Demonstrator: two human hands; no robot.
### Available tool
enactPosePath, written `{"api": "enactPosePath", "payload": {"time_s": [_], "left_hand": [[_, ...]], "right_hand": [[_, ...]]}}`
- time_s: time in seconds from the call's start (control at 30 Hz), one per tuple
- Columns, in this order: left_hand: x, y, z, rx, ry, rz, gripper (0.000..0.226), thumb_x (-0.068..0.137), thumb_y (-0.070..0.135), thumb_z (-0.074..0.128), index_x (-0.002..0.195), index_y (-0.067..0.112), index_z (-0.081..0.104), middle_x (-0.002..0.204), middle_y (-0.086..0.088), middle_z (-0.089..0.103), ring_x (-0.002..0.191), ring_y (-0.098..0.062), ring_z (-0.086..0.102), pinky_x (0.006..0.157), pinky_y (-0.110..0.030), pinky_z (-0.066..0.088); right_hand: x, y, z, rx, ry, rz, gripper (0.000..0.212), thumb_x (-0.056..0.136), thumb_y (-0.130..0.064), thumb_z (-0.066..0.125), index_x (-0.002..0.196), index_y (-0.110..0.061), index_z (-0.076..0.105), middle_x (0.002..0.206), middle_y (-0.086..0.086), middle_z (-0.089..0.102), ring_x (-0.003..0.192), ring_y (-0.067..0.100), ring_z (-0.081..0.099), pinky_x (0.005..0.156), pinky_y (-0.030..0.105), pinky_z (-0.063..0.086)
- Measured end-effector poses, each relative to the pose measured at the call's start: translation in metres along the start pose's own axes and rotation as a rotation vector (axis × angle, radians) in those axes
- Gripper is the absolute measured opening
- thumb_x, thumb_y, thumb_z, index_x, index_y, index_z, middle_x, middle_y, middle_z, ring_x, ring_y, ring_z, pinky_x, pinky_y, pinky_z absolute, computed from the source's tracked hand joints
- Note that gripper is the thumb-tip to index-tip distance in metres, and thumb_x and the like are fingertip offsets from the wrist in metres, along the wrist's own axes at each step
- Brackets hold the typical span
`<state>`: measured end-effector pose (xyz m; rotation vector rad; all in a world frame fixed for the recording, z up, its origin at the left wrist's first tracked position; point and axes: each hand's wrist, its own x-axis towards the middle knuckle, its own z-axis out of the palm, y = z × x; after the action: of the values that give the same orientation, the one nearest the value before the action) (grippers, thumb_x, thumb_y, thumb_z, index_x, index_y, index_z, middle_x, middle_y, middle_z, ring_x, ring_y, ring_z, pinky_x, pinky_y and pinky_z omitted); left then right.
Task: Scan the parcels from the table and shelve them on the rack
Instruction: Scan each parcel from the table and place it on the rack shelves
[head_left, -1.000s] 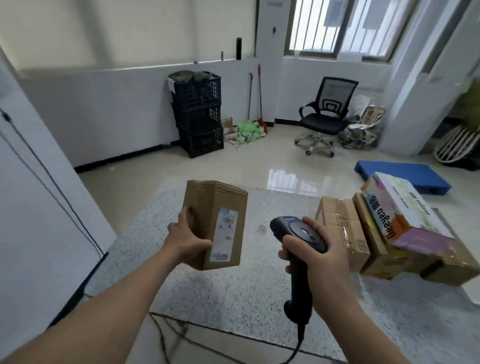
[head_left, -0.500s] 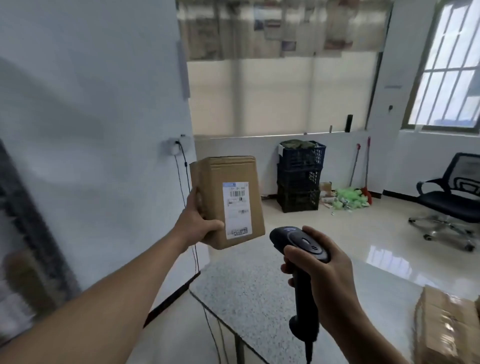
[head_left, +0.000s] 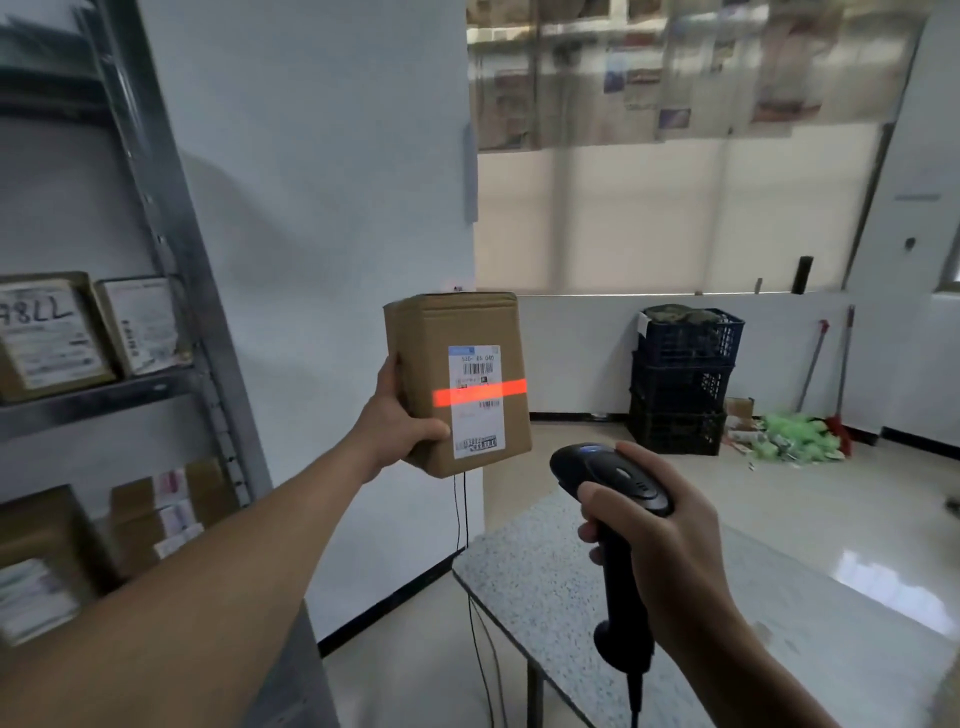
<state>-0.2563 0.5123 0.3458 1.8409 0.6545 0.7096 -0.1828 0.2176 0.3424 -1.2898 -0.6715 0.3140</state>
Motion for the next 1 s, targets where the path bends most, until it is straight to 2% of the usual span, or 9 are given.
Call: {"api": "enactPosePath", "payload": {"time_s": [0.2, 0.3, 0.37, 0.63, 0.9, 1.0], "left_hand": [[0.003, -0.003, -0.01, 0.002, -0.004, 0.011, 0.127, 0.054, 0.016, 0.083, 0.15, 0.055, 0.01, 0.129, 0.001, 0.059, 0.113, -0.024, 0.065, 0.081, -0.054, 0.061], [0.006, -0.002, -0.012, -0.006, -0.009, 0.018, 0.127, 0.055, 0.016, 0.082, 0.152, 0.053, 0.009, 0.129, 0.002, 0.059, 0.114, -0.024, 0.064, 0.082, -0.054, 0.06], [0.008, -0.001, -0.013, -0.006, -0.015, 0.02, 0.126, 0.056, 0.017, 0.083, 0.151, 0.053, 0.009, 0.129, 0.003, 0.058, 0.114, -0.024, 0.064, 0.082, -0.053, 0.061], [0.009, 0.002, -0.017, -0.01, -0.022, 0.013, 0.125, 0.056, 0.015, 0.083, 0.151, 0.053, 0.011, 0.131, 0.002, 0.057, 0.113, -0.026, 0.063, 0.067, -0.046, 0.063], [0.006, 0.004, -0.021, -0.002, -0.03, 0.01, 0.126, 0.057, 0.011, 0.083, 0.153, 0.049, 0.011, 0.131, 0.001, 0.056, 0.112, -0.025, 0.063, 0.064, -0.042, 0.062], [0.001, 0.006, -0.021, 0.003, -0.026, 0.005, 0.127, 0.056, 0.013, 0.083, 0.153, 0.049, 0.01, 0.133, 0.001, 0.055, 0.114, -0.026, 0.062, 0.066, -0.043, 0.062]], "right_hand": [[-0.006, -0.008, 0.008, 0.009, 0.014, -0.022, 0.042, 0.061, -0.021, 0.076, 0.085, -0.056, 0.072, 0.083, 0.011, 0.074, 0.062, 0.026, 0.067, 0.057, 0.034, 0.054], [-0.009, -0.014, 0.01, -0.018, 0.03, -0.046, 0.053, 0.075, -0.004, 0.081, 0.079, -0.056, 0.072, 0.082, 0.014, 0.074, 0.061, 0.027, 0.066, 0.057, 0.038, 0.053], [-0.011, -0.017, 0.011, -0.03, 0.035, -0.046, 0.06, 0.08, 0.004, 0.075, 0.077, -0.056, 0.072, 0.082, 0.015, 0.073, 0.061, 0.027, 0.065, 0.057, 0.039, 0.051], [-0.012, -0.021, 0.016, -0.003, 0.043, -0.067, 0.061, 0.08, 0.008, 0.073, 0.077, -0.053, 0.074, 0.08, 0.018, 0.071, 0.059, 0.028, 0.062, 0.055, 0.039, 0.049], [-0.017, -0.024, 0.017, 0.013, 0.049, -0.064, 0.06, 0.081, 0.006, 0.075, 0.079, -0.055, 0.073, 0.081, 0.015, 0.073, 0.059, 0.026, 0.064, 0.054, 0.037, 0.051], [-0.018, -0.022, 0.015, 0.005, 0.059, -0.058, 0.048, 0.08, 0.004, 0.076, 0.086, -0.044, 0.073, 0.081, 0.012, 0.074, 0.059, 0.026, 0.066, 0.053, 0.035, 0.052]]}}
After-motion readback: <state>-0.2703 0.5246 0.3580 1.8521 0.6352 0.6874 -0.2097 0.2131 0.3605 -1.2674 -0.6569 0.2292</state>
